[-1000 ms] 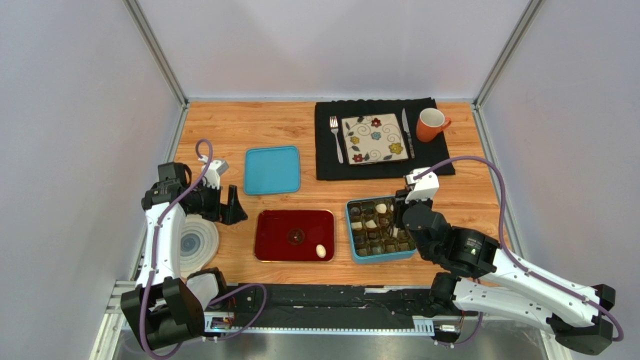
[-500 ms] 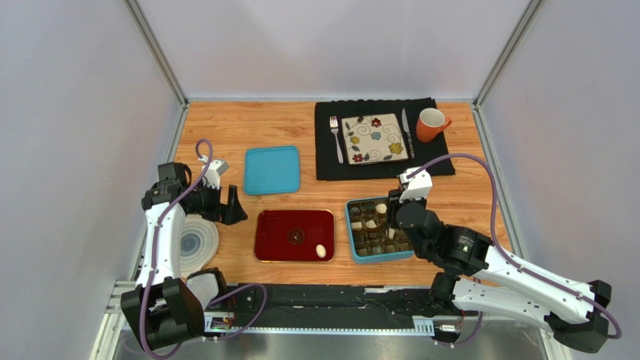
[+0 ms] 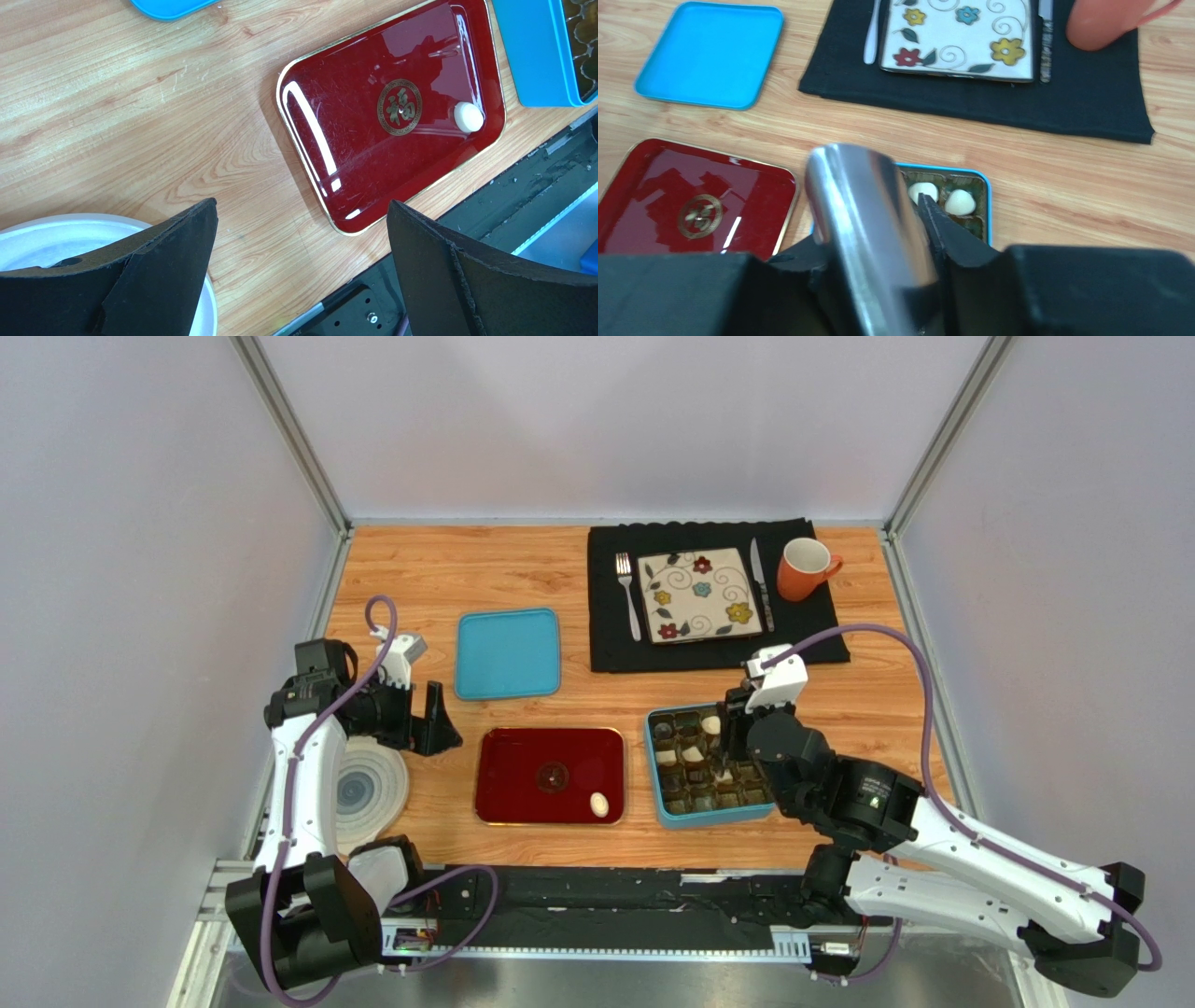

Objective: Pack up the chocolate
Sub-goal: Place the fake chocolate in the packing box, then pick up the fake chocolate from the plate.

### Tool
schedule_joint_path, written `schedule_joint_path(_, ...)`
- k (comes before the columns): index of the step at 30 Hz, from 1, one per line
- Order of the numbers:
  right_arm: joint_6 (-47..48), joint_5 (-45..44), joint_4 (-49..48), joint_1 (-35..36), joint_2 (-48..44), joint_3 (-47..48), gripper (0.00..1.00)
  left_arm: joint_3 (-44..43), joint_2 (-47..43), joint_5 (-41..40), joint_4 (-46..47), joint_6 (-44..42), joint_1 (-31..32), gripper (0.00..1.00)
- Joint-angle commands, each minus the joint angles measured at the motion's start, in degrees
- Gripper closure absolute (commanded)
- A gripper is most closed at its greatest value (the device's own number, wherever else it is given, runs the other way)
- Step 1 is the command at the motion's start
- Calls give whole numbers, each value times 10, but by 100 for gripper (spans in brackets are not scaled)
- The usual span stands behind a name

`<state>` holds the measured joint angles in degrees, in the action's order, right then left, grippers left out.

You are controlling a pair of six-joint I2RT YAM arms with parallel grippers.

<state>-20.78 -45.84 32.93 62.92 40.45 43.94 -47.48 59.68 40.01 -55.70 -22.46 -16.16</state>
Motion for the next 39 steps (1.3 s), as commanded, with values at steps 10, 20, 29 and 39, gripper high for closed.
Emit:
schedule_joint_path(10,61,166,-211,14,86,60,80,-23,-2,8,-2,-4,-4,1)
schedule_joint_path(20,37,192,-302,63,218,57,78,-27,-4,3,-8,-9,-4,1)
schedule_joint_path(29,28,179,-322,82,250,53,66,-30,-8,3,-9,-9,-4,1)
schedule_joint_path(39,12,165,-324,91,275,40,57,-30,-6,2,-11,-14,-4,1)
